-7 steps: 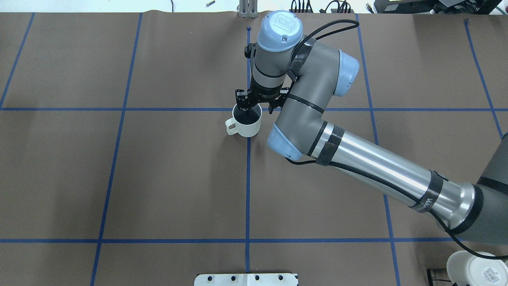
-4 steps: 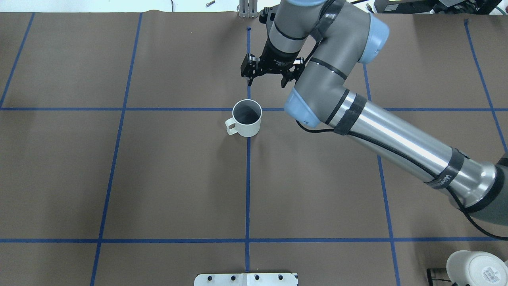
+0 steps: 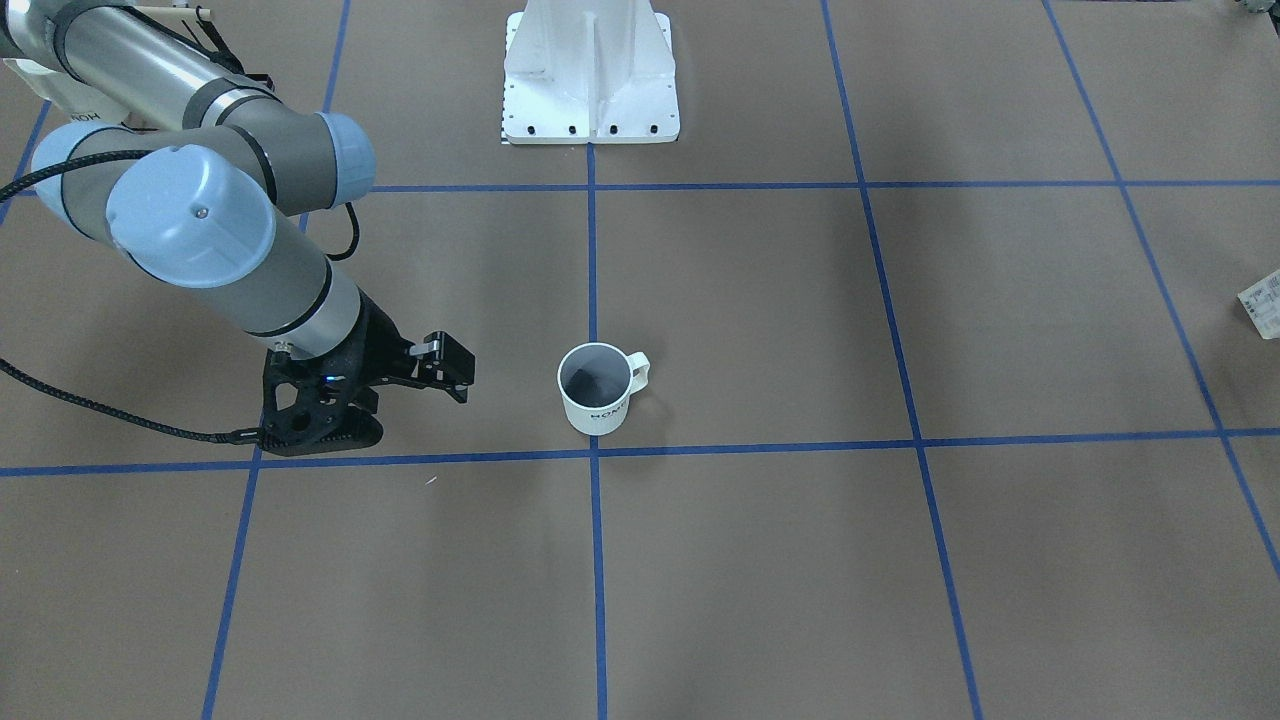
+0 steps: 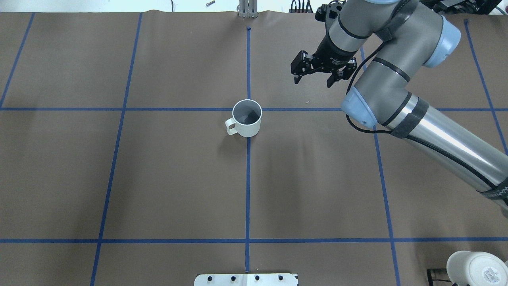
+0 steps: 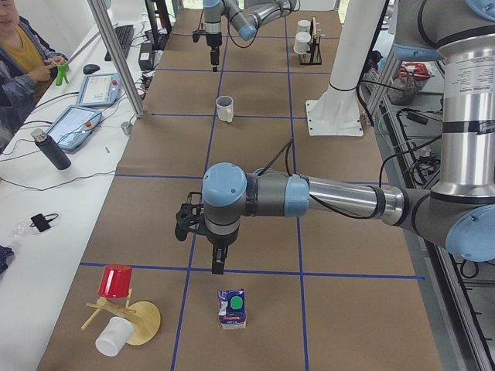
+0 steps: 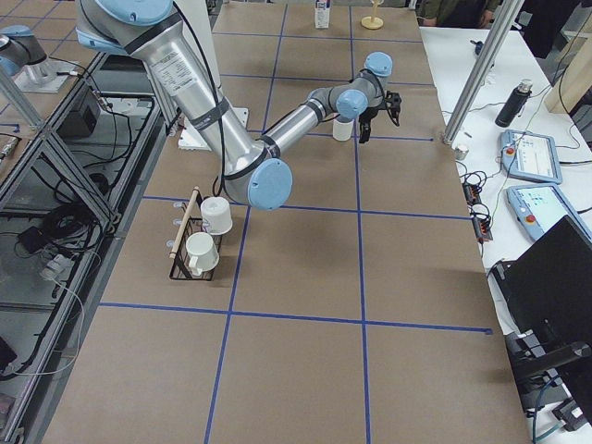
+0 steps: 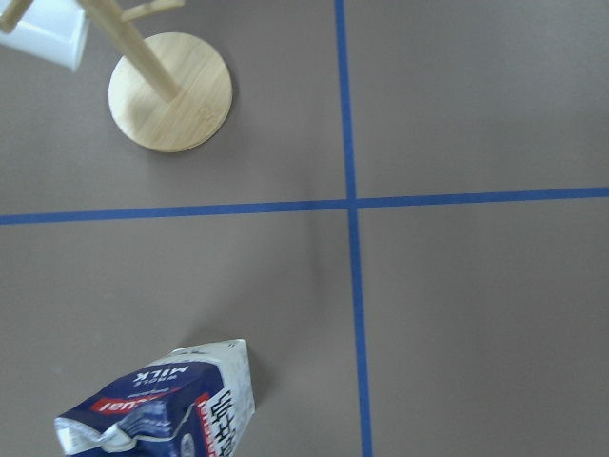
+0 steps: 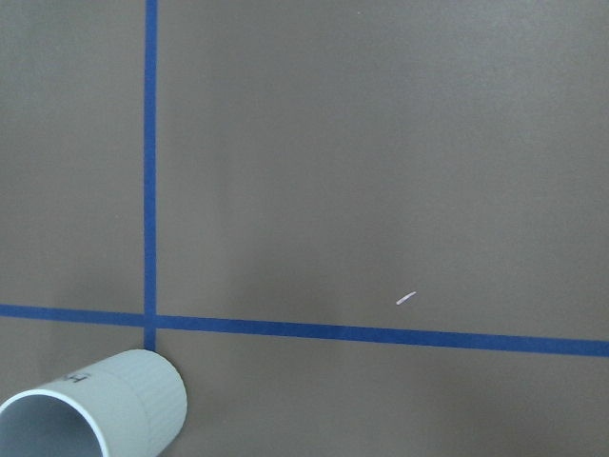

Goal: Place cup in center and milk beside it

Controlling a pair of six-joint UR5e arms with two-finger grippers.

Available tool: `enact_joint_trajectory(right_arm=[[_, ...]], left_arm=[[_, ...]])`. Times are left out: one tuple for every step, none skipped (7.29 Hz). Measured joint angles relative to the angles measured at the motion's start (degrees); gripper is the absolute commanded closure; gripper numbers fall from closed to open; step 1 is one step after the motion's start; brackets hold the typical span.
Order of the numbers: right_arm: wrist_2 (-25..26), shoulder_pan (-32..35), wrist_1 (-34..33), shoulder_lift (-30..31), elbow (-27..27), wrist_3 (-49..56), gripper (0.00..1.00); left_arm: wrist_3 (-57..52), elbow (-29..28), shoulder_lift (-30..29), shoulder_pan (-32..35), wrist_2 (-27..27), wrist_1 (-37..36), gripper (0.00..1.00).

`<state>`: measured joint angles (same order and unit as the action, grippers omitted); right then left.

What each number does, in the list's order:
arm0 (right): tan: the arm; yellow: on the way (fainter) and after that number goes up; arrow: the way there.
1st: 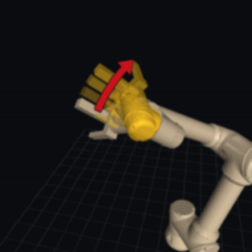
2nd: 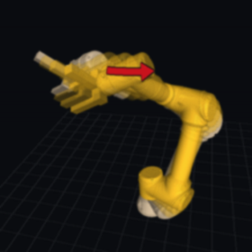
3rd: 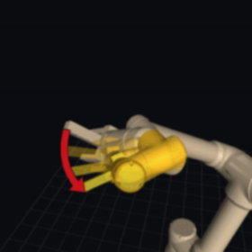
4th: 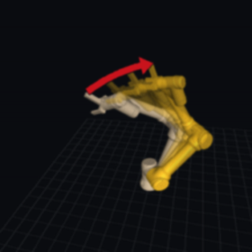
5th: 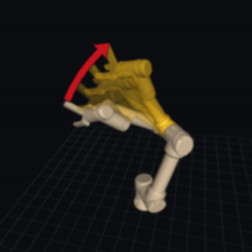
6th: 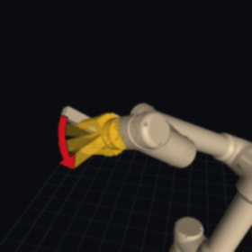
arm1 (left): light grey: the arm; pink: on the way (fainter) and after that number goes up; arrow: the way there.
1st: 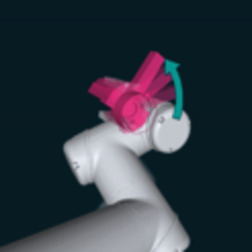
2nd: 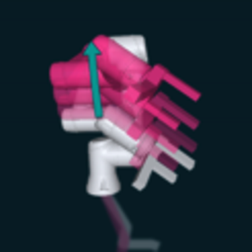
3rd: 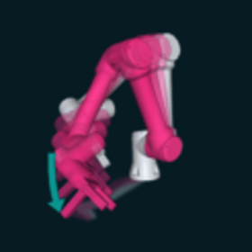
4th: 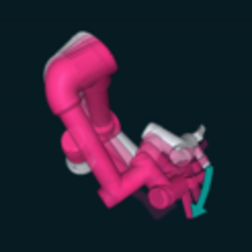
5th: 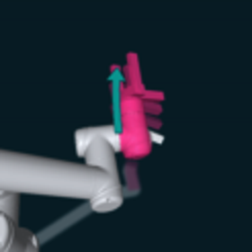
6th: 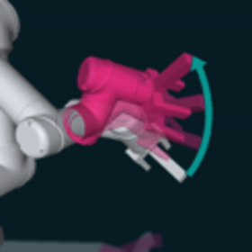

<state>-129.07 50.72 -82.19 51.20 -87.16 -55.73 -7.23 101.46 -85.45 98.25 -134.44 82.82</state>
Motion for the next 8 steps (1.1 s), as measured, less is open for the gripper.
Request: enact_joint_trajectory(right_arm=[[0.25, 0.08, 0.06, 0.99, -0.82, 0.03, 0.00], [0.58, 0.06, 0.09, 1.85, -1.67, 0.02, 0.00], [1.04, -0.05, 0.08, 2.56, -2.41, 0.01, 0.00], [1.68, -0.28, 0.04, 3.14, -3.15, 0.01, 0.00], [2.36, -0.62, 0.03, 3.66, -3.82, 0.00, 0.00], [2.99, -0.98, 0.02, 3.95, -4.27, 0.00, 0.00], [3.35, -1.22, 0.02, 4.11, -4.49, 0.00, 0.00], [3.49, -1.34, 0.01, 4.20, -4.55, -0.02, 0.00]], left_arm=[[-0.66, -2.59, 0.03, 0.19, -0.02, 0.45, 0.02], [-1.08, -5.19, 0.05, 0.23, -0.05, 1.40, 0.02], [-1.34, -7.36, 0.06, 0.25, -0.09, 2.15, 0.02], [-1.53, -9.30, 0.02, 0.27, -0.11, 2.99, 0.02], [-1.54, -11.24, -0.02, 0.27, -0.11, 4.36, 0.02], [-1.31, -12.95, -0.05, 0.27, -0.12, 5.69, 0.02], [-0.65, -13.93, -0.09, 0.27, -0.12, 6.32, 0.02], [-0.03, -14.36, -0.12, 0.27, -0.12, 6.55, 0.02]])
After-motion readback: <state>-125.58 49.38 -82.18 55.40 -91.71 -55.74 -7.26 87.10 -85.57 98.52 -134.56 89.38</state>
